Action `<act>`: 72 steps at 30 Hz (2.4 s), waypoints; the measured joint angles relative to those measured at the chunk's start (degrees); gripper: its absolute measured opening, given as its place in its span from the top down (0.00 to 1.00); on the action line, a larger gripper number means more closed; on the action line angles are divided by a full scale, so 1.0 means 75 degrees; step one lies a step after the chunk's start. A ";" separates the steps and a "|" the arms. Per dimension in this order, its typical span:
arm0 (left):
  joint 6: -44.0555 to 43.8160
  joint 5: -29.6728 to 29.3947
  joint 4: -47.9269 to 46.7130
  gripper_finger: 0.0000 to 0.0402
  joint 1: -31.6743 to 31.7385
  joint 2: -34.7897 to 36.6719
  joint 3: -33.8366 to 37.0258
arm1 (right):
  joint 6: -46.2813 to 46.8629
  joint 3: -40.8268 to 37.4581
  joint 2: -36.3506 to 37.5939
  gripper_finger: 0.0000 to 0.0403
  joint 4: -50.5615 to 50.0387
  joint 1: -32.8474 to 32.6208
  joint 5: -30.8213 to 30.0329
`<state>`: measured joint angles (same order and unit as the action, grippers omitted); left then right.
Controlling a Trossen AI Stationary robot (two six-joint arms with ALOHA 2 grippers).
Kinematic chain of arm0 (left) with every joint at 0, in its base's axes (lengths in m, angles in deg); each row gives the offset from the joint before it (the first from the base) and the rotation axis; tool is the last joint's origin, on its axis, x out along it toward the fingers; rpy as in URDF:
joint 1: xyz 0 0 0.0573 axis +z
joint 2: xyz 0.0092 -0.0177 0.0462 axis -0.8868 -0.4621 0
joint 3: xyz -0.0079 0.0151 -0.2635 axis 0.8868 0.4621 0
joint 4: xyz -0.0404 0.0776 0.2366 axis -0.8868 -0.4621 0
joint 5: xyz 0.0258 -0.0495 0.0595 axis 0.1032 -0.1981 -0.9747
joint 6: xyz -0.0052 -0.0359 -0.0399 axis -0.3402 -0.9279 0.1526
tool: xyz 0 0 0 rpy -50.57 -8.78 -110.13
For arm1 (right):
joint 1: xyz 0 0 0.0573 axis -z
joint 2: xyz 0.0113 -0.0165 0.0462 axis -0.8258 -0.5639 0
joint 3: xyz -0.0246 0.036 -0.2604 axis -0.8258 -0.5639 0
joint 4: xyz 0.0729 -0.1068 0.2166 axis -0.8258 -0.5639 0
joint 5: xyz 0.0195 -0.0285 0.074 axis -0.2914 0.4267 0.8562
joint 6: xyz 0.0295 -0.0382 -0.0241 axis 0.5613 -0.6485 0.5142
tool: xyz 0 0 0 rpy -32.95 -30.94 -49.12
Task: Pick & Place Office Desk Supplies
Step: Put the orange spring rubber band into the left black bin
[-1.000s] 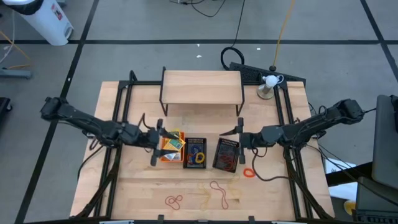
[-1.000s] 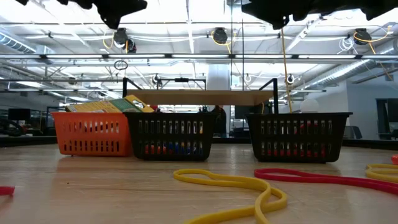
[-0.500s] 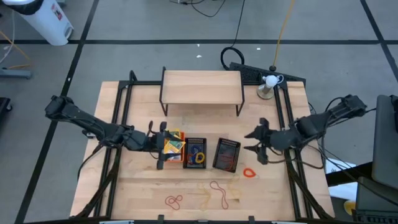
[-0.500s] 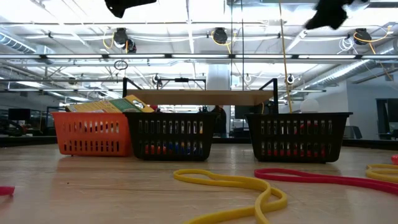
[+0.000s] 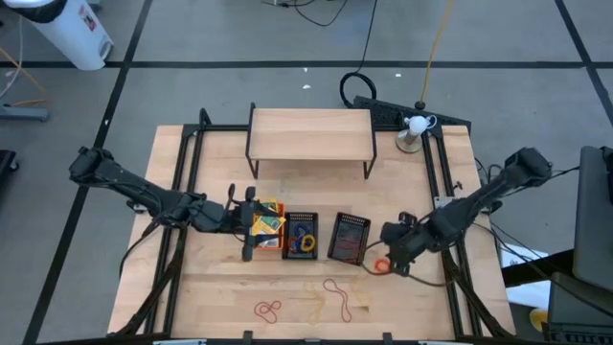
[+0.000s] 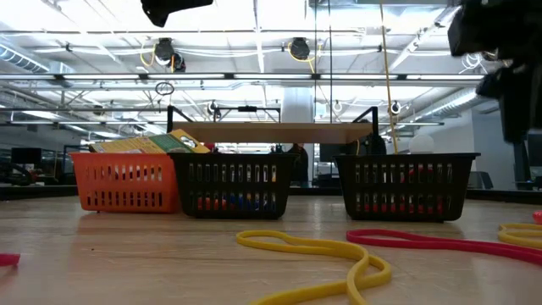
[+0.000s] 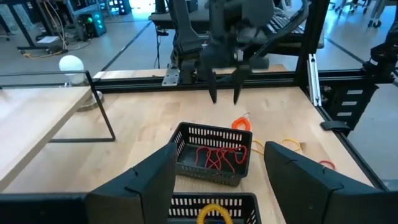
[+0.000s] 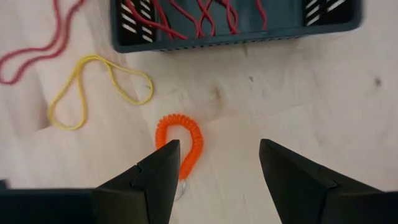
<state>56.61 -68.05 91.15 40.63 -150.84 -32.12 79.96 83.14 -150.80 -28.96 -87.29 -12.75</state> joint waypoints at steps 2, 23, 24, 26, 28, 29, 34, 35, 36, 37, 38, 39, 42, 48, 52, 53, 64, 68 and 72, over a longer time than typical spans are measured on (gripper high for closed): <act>0.0097 0.0000 0.0000 0.41 0.0000 0.0000 0.0000 | 0.0000 -0.0159 -0.0192 0.48 0.0310 0.0000 -0.0014; 0.0694 -0.0003 -0.0003 0.41 0.0024 0.0002 0.0000 | 0.0137 -0.0281 -0.1253 0.48 0.0767 0.0008 0.0780; 0.0696 -0.0004 -0.0004 0.41 0.0038 0.0003 0.0000 | 0.0155 -0.0281 -0.1254 0.48 0.0769 0.0016 0.0778; 0.0693 -0.0006 -0.0006 0.41 0.0071 0.0003 0.0000 | 0.0249 -0.0281 -0.1254 0.48 0.0766 0.0017 0.0778; 0.0688 -0.0006 -0.0004 0.41 0.0109 0.0003 0.0000 | 0.0343 -0.0281 -0.1254 0.48 0.0766 0.0015 0.0778; 0.0667 -0.0006 -0.0006 0.41 0.0130 0.0003 0.0000 | 0.0387 -0.0281 -0.1254 0.48 0.0766 0.0016 0.0781; 0.0643 -0.0006 -0.0009 0.41 0.0193 0.0003 0.0000 | 0.0478 -0.0281 -0.1254 0.48 0.0769 0.0015 0.0781; 0.0640 -0.0006 -0.0009 0.41 0.0198 0.0003 0.0000 | 0.0478 -0.0281 -0.1254 0.48 0.0769 0.0015 0.0781; 0.0632 -0.0006 -0.0011 0.41 0.0197 0.0003 0.0000 | 0.0478 -0.0281 -0.1254 0.48 0.0769 0.0015 0.0778; 0.0626 -0.0006 -0.0012 0.41 0.0195 0.0003 0.0000 | 0.0472 -0.0281 -0.1254 0.48 0.0769 0.0015 0.0778; 0.0626 -0.0006 -0.0012 0.41 0.0196 0.0003 0.0000 | 0.0472 -0.0281 -0.1254 0.48 0.0770 0.0015 0.0778; 0.0626 -0.0006 -0.0012 0.41 0.0196 0.0003 0.0000 | 0.0472 -0.0281 -0.1254 0.48 0.0771 0.0015 0.0778; 0.0626 -0.0006 -0.0012 0.41 0.0195 0.0003 0.0000 | 0.0475 -0.0281 -0.1254 0.48 0.0787 0.0015 0.0769; 0.0626 -0.0006 -0.0012 0.41 0.0195 0.0003 0.0000 | 0.0287 -0.0281 -0.1494 0.48 0.1069 0.0015 0.0340; 0.0663 -0.0006 -0.0012 0.41 0.0195 0.0003 0.0000 | 0.0063 -0.0282 -0.2026 0.48 0.1385 0.0016 0.0598; 0.0672 -0.0006 -0.0012 0.41 0.0195 0.0003 0.0000 | 0.0025 -0.0284 -0.2157 0.48 0.1421 0.0015 0.0599; 0.0640 -0.0006 -0.0015 0.41 0.0198 0.0004 0.0000 | 0.0251 -0.0258 -0.2492 0.57 0.1453 0.0020 0.0702; 0.0626 -0.0006 -0.0015 0.41 0.0204 0.0003 0.0000 | 0.0265 -0.0272 -0.2495 0.84 0.1397 0.0023 0.0654; 0.0623 -0.0006 -0.0012 0.41 0.0204 0.0003 0.0000 | 0.0243 -0.0272 -0.2498 0.96 0.1448 0.0009 0.0686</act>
<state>61.28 -68.09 91.06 42.16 -150.82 -32.12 81.78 81.09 -169.54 -18.10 -87.22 -7.60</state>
